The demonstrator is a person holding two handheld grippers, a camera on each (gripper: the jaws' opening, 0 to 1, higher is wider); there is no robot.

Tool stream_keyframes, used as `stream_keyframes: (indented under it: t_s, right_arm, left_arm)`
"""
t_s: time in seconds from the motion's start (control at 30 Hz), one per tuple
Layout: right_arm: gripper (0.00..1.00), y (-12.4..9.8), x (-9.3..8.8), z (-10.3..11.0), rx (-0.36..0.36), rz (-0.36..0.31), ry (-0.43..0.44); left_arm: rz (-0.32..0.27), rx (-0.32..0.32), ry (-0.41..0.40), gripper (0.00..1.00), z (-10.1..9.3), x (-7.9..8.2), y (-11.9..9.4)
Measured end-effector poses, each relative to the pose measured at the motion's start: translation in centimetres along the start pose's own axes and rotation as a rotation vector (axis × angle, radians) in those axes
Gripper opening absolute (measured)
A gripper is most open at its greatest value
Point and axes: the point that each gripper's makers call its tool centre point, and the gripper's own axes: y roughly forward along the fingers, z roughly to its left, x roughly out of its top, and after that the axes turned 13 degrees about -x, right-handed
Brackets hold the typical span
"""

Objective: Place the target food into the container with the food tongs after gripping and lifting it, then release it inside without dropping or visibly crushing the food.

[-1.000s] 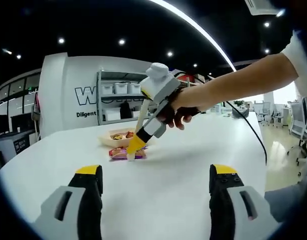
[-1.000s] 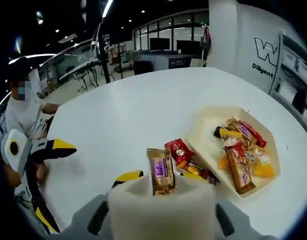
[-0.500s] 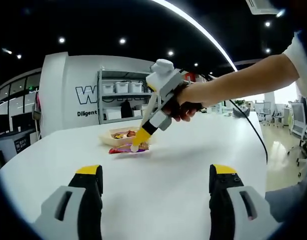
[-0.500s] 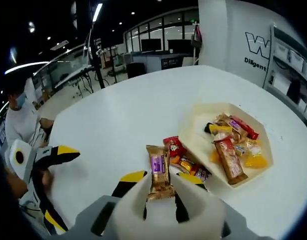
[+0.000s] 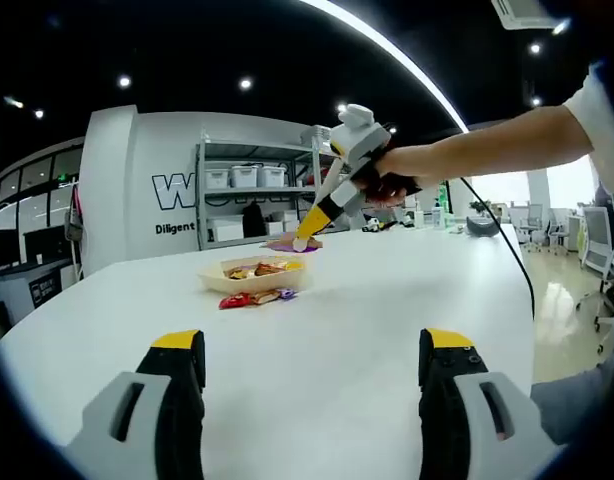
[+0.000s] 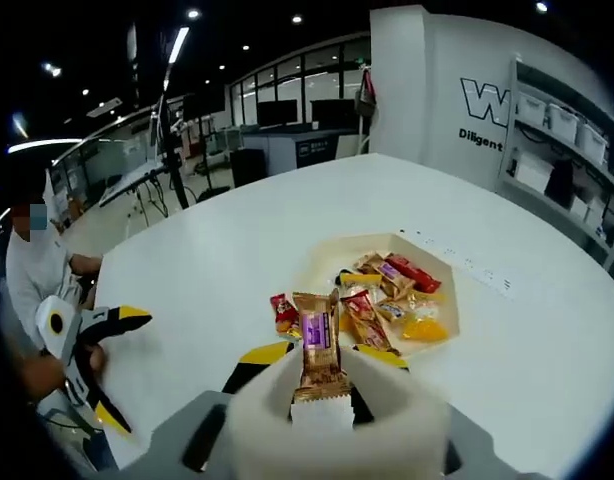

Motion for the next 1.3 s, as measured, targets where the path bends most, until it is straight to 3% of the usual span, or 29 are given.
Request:
stream_keyframes:
  t_s: [0.33,0.9,1.3]
  right_arm:
    - [0.15,1.6,0.7,-2.2,-0.042,-0.014,0.046]
    - [0.16,6.3,0.5,1.7,0.072,0.037,0.016]
    - [0.17,7.7,-0.4,0.3,0.029,0.040,0.034]
  left_arm:
    - [0.001,-0.001,0.003,0.87,-0.2,0.0,0.0]
    - [0.003,-0.003,0.006,0.87,0.1,-0.1,0.0]
    - [0.005,-0.003,0.006,0.87,0.3,-0.2,0.0]
